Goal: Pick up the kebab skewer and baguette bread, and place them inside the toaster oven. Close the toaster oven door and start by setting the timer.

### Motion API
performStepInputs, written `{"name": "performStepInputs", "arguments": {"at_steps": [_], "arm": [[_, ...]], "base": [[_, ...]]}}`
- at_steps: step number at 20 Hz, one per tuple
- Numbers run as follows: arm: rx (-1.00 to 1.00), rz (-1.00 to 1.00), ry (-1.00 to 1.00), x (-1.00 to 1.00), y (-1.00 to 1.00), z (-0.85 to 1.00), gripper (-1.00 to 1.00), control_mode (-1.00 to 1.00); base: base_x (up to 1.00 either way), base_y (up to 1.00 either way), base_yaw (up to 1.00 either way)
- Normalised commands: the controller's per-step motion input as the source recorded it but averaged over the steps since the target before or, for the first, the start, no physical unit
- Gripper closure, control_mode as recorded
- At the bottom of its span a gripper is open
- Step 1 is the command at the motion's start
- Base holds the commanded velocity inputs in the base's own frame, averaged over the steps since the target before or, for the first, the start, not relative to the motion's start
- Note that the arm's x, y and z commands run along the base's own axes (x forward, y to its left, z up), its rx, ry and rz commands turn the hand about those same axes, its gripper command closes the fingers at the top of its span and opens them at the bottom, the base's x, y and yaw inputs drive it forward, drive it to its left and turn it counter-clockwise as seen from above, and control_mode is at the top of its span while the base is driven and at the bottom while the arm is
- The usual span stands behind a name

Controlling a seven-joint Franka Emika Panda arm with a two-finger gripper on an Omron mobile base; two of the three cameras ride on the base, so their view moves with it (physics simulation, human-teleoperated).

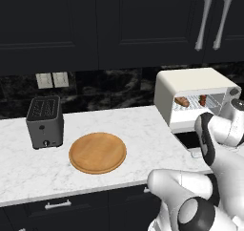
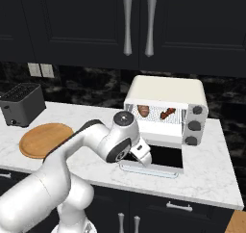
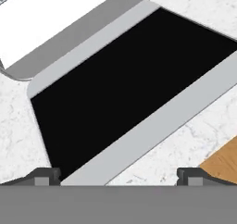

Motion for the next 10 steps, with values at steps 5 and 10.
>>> {"name": "performStepInputs", "arguments": {"at_steps": [5,10], "arm": [[-0.02,0.23,-0.01,-0.75,0.00,-0.25,-1.00,-1.00],[-0.04,0.23,0.00,-0.02,0.12,-0.17,-1.00,-1.00]], "base": [[0.00,0.00,0.00],[0.00,0.00,0.00]]}}
